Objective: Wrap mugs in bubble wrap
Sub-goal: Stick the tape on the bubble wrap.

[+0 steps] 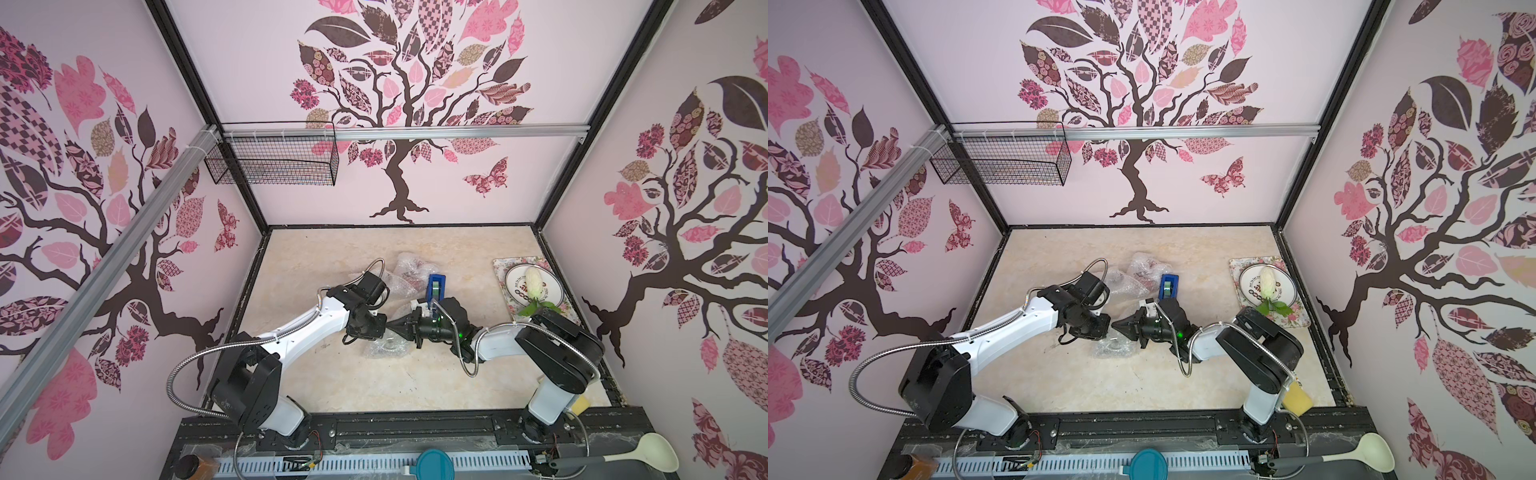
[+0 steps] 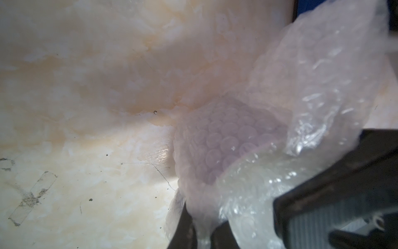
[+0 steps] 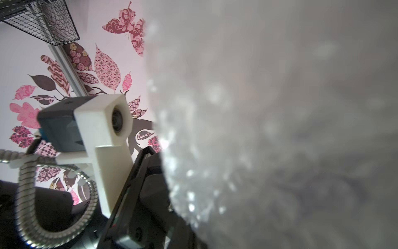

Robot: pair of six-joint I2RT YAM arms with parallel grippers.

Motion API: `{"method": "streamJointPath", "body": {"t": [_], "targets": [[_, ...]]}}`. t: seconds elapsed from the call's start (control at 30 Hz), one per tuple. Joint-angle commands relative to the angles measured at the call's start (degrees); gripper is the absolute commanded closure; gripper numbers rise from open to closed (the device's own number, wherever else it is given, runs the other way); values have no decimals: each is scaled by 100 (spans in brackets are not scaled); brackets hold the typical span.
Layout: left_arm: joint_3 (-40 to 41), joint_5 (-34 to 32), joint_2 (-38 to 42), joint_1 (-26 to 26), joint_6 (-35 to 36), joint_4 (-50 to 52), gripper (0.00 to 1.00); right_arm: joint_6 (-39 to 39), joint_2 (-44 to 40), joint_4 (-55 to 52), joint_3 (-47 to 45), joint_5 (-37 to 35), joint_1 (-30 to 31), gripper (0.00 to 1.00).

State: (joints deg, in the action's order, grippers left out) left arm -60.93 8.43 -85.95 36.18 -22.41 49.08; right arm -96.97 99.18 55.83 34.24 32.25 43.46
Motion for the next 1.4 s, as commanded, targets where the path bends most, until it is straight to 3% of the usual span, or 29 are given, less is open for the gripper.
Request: {"method": "streamJointPath", "body": {"t": [0.0,0.37,0.6,0.87,0.97,1.1,1.37], "targets": [[71,244,250,-24,123,-194,100,465,100,-725,107,86,-106,100],[203,252,385,-24,62,-314,100,2030,161,-2947,851,-103,-256,100],[-55,-190,870,-94,-399,-279,59,2398,-106,-3522,763,-294,-246,100],[-435,-230,1282,-97,-767,45,48,2483,-220,-3695,1023,-343,-194,100],[-472,401,1362,-88,-821,-74,53,2481,-275,-3738,1029,-369,-186,100],[-337,1269,1109,-71,-733,-222,77,2433,-285,-3685,1015,-351,-154,100],[-289,1371,594,210,-642,-537,93,2411,-320,-3691,1031,-378,-118,100]]}}
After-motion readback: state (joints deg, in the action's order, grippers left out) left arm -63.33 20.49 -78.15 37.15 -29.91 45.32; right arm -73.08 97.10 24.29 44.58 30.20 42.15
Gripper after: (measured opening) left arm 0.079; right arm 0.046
